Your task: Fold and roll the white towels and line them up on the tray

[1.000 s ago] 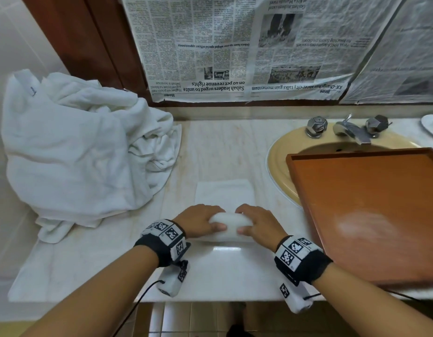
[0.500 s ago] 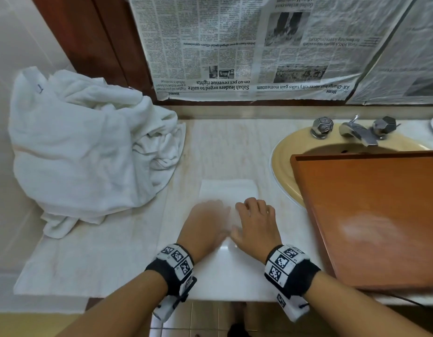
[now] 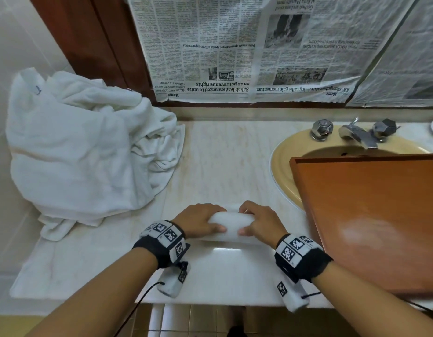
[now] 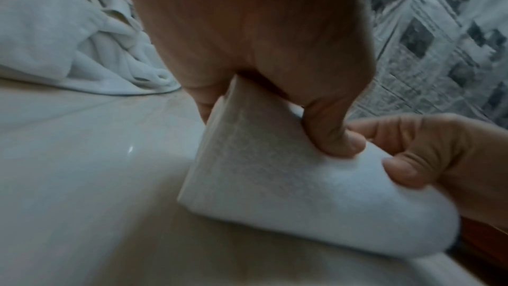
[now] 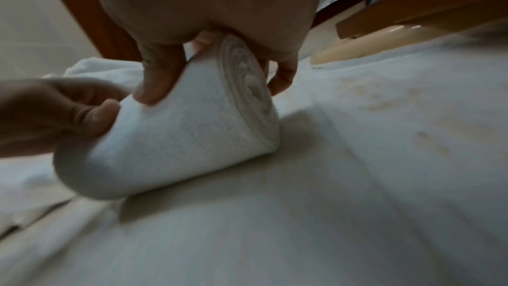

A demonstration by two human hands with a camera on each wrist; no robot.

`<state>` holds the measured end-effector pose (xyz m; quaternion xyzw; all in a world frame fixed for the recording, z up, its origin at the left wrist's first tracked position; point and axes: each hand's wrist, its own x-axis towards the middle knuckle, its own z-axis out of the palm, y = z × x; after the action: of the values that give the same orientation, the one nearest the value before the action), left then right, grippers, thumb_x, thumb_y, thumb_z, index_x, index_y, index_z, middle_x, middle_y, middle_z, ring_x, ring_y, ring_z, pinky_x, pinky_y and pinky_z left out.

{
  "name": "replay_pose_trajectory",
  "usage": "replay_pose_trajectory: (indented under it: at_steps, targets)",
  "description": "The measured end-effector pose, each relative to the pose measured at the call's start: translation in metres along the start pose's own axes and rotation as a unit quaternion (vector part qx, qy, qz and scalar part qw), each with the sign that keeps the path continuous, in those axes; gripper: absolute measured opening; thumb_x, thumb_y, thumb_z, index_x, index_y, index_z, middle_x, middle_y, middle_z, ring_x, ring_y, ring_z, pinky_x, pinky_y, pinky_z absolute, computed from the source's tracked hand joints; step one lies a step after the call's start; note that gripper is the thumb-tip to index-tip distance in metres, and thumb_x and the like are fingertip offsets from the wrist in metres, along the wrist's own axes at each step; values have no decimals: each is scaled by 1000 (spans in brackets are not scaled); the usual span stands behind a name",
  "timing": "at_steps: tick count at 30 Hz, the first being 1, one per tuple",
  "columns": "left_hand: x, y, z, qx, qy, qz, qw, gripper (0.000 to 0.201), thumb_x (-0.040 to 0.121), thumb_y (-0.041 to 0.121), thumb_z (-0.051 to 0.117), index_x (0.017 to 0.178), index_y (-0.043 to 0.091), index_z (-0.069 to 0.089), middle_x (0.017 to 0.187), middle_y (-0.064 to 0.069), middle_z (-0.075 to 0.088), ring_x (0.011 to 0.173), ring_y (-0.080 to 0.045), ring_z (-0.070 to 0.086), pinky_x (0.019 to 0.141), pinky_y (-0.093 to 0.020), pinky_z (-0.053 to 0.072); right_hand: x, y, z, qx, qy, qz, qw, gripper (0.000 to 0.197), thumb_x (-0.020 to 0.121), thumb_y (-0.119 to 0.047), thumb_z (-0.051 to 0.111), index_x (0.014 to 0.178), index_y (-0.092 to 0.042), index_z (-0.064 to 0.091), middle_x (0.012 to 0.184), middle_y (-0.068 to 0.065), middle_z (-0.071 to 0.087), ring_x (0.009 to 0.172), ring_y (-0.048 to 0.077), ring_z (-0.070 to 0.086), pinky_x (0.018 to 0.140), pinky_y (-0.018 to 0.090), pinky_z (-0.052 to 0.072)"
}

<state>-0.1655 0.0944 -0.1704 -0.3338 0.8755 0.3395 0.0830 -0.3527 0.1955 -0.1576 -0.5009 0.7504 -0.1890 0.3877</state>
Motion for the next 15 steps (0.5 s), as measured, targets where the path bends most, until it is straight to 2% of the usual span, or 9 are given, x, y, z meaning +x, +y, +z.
replay_pose_trajectory:
  at_steps: [2,3,5,7,9,11,13,15]
  targets:
    - [6,1,-6,-26,-14,-25,999,72,69,68,48,131,31,54,127,4,60,115,-17,54,95,-32,39,12,-2,-1,53,-7,26,998,28,68,-16,79,90,-25,63,100,5,65,94,25,60,89,38,49]
    - [10,2,-9,-3,-8,-34,999,69,73,67,48,132,31,53,127,3,59,117,-19,53,97,-34,39,19,-1,0,54,5,33,998,26,69,-20,77,90,-29,65,105,5,64,99,24,58,93,39,47]
    - [15,4,-11,90,51,-41,994,56,86,59,51,135,31,51,130,1,55,121,-21,49,99,-37,36,29,-1,7,-70,44,12,997,29,78,-29,71,106,-31,66,116,1,57,113,22,45,98,37,37]
    - [17,7,-6,155,144,-17,977,43,94,46,49,133,29,53,126,1,58,115,-22,54,94,-36,39,28,-3,15,-200,125,-61,970,31,84,-25,65,115,-25,64,115,-1,53,114,22,41,90,36,32]
    - [13,10,10,193,207,24,959,42,93,44,41,123,25,63,110,-1,66,98,-27,64,81,-37,45,19,-4,25,-238,196,-146,940,24,78,-12,68,101,-18,68,100,1,57,97,27,52,76,36,32]
    - [2,11,27,211,208,18,955,59,83,60,39,121,23,64,110,-2,68,96,-25,66,79,-42,50,11,3,36,-259,237,-194,916,16,78,-15,62,93,-16,68,91,1,59,84,26,56,72,35,31]
    - [-6,6,38,244,177,-1,953,88,66,80,43,133,24,53,125,-3,62,108,-22,61,86,-46,50,3,11,44,-292,213,-217,907,37,80,-32,50,106,-11,66,97,1,59,86,24,56,77,37,33]
    - [-6,1,40,262,156,0,952,103,57,79,57,143,26,39,138,-6,52,121,-25,53,97,-48,42,-2,14,43,-333,170,-230,899,64,68,-45,52,117,-6,60,104,3,59,89,25,55,79,41,39]
